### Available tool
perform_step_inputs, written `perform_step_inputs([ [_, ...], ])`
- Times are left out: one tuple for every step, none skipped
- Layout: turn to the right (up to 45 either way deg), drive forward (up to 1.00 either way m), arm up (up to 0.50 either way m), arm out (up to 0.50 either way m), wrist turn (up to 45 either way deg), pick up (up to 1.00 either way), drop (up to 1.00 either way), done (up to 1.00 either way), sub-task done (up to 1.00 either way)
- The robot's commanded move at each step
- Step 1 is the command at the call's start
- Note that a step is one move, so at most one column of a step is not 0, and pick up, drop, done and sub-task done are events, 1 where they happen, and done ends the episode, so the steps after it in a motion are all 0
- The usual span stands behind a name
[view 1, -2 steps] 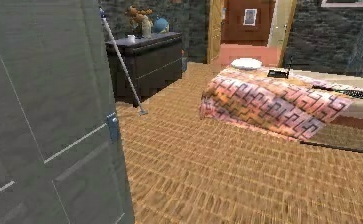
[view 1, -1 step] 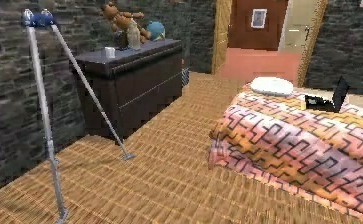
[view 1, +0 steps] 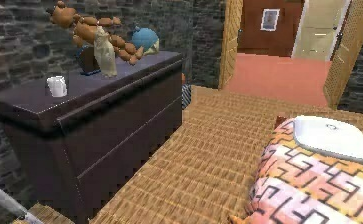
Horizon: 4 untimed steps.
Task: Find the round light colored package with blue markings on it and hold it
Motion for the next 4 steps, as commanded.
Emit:
perform_step_inputs([
  [-3.0, 0.0, 0.0, 0.0, 0.0, 0.0, 0.0, 0.0, 0.0],
  [0.0, 0.85, 0.0, 0.0, 0.0, 0.0, 0.0, 0.0, 0.0],
  [24.0, 0.0, 0.0, 0.0, 0.0, 0.0, 0.0, 0.0, 0.0],
  [3.0, 0.0, 0.0, 0.0, 0.0, 0.0, 0.0, 0.0, 0.0],
])
